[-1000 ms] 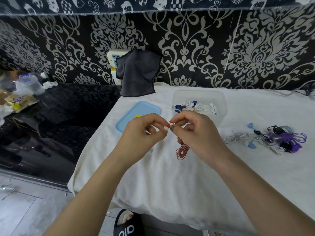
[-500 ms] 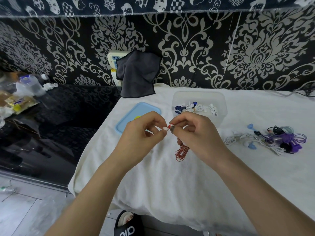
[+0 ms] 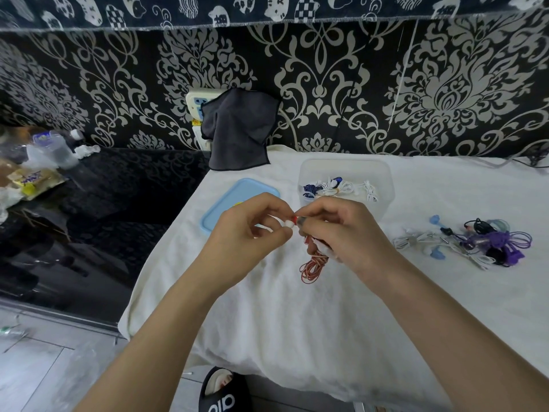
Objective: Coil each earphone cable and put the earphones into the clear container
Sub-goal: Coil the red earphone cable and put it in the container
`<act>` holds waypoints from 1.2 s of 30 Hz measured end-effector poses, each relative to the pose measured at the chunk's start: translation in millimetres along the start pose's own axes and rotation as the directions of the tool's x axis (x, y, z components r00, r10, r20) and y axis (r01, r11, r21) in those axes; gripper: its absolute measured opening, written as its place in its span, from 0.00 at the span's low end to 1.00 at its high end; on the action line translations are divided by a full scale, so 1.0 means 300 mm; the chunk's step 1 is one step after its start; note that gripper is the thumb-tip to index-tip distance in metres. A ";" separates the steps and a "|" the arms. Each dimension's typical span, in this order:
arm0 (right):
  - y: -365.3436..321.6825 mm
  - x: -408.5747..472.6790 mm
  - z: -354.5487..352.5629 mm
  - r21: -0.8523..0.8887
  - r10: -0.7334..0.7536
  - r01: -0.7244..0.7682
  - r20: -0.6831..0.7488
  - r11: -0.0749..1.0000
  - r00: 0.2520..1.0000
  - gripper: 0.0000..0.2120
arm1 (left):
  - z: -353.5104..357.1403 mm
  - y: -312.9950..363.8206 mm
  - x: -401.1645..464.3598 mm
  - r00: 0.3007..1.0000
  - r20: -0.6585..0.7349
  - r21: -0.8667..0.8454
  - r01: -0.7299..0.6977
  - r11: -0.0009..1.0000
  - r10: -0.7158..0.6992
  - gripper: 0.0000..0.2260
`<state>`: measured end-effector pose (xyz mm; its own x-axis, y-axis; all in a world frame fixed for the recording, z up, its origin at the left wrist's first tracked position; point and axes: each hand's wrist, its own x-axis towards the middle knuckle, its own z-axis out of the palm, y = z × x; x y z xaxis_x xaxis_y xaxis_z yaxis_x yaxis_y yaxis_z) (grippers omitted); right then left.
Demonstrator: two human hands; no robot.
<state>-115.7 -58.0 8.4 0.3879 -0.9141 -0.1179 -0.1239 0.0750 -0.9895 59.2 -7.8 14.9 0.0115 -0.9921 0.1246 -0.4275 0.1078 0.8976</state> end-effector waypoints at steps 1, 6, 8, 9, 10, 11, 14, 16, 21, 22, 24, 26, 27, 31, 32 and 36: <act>-0.005 -0.002 -0.003 0.013 0.009 -0.009 0.008 1.000 1.000 0.05 | -0.001 0.003 0.001 1.000 0.008 -0.024 0.008 1.000 -0.007 0.09; -0.018 -0.009 -0.007 0.069 0.078 -0.079 0.021 0.994 0.997 0.04 | -0.001 0.010 0.004 0.999 0.027 -0.119 0.031 0.992 -0.028 0.08; -0.023 -0.011 -0.006 0.080 0.106 -0.107 0.020 0.991 0.994 0.04 | -0.001 0.012 0.005 0.999 0.021 -0.140 0.027 0.990 -0.024 0.09; -0.024 -0.011 -0.007 0.087 0.115 -0.116 0.018 0.989 0.993 0.05 | 0.000 0.011 0.007 0.999 0.022 -0.143 0.026 0.989 -0.023 0.10; -0.024 -0.011 -0.008 0.092 0.124 -0.125 0.015 0.988 0.992 0.05 | 0.000 0.010 0.009 0.999 0.029 -0.146 0.029 0.989 -0.025 0.10; -0.023 -0.010 -0.010 0.092 0.130 -0.130 0.015 0.987 0.991 0.05 | -0.001 0.009 0.010 0.999 0.039 -0.150 0.033 0.988 -0.028 0.10; -0.021 -0.007 -0.014 0.079 0.131 -0.133 0.032 0.988 0.991 0.03 | -0.007 0.004 0.013 0.997 0.071 -0.171 0.055 0.984 -0.043 0.09; -0.022 -0.008 -0.020 0.083 0.131 -0.135 0.047 0.987 0.990 0.04 | -0.009 0.005 0.012 0.993 0.104 -0.204 0.084 0.975 -0.064 0.08; -0.028 -0.014 -0.032 0.067 0.122 -0.130 0.101 0.989 0.987 0.04 | -0.014 -0.005 0.016 0.976 0.184 -0.313 0.174 0.934 -0.121 0.08; -0.028 -0.015 -0.033 0.063 0.117 -0.124 0.109 0.990 0.987 0.04 | -0.015 -0.007 0.018 0.971 0.205 -0.338 0.186 0.923 -0.121 0.08; -0.023 -0.013 -0.034 0.063 0.102 -0.110 0.120 0.992 0.987 0.04 | -0.015 -0.009 0.020 0.966 0.232 -0.388 0.201 0.899 -0.116 0.07; -0.018 -0.012 -0.034 0.072 0.087 -0.097 0.131 0.993 0.988 0.05 | -0.013 -0.009 0.020 0.962 0.248 -0.442 0.219 0.870 -0.116 0.05; -0.016 -0.012 -0.035 0.077 0.079 -0.090 0.136 0.993 0.988 0.05 | -0.011 -0.009 0.021 0.960 0.255 -0.461 0.227 0.858 -0.117 0.05; -0.009 -0.006 -0.039 0.100 0.040 -0.056 0.162 0.993 0.986 0.03 | -0.009 -0.012 0.024 0.959 0.258 -0.494 0.236 0.837 -0.118 0.05; -0.006 -0.005 -0.040 0.113 0.029 -0.049 0.172 0.992 0.985 0.03 | -0.009 -0.013 0.025 0.959 0.257 -0.503 0.235 0.832 -0.115 0.05; 0.004 0.001 -0.042 0.179 -0.002 -0.035 0.204 0.983 0.979 0.04 | -0.010 -0.018 0.027 0.961 0.253 -0.520 0.232 0.822 -0.111 0.04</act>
<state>-127.3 -63.4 8.1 0.5659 -0.8141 -0.1306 0.0277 0.1771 -0.9838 64.4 -16.2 12.2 -0.1697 -0.9817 -0.0868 0.1214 -0.1083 0.9867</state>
